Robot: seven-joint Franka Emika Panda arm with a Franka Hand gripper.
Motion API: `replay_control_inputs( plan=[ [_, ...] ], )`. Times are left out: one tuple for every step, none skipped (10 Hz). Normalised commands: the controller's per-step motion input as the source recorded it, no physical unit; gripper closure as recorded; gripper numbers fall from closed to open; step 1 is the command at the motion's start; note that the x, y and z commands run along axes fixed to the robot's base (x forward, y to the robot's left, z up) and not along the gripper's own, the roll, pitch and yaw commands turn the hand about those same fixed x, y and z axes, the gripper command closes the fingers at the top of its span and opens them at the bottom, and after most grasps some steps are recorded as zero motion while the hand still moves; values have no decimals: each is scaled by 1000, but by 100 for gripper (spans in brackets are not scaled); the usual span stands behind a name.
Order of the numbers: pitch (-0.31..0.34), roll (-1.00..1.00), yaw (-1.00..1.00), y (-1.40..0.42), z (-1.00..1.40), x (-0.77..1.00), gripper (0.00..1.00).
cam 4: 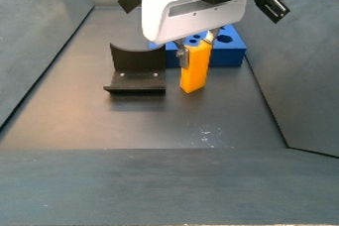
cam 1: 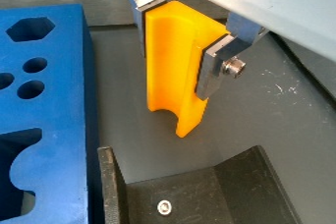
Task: Pick up the arch object. Move up. Rotate the arch object. Move to above the board. Insert the arch object.
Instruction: Move up, then rotate the arch object.
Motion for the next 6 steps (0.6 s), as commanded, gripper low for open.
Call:
replay_control_inputs(
  plan=[
    [1,0,23,-8,827,3,100],
    [24,6,18,-11,714,-14,100],
    [27,12,15,-7,639,-15,100],
    [34,26,8,0,470,-16,100],
    [35,37,2,1,333,-16,100],
    [0,0,0,-227,1000,-545,100]
  ],
)
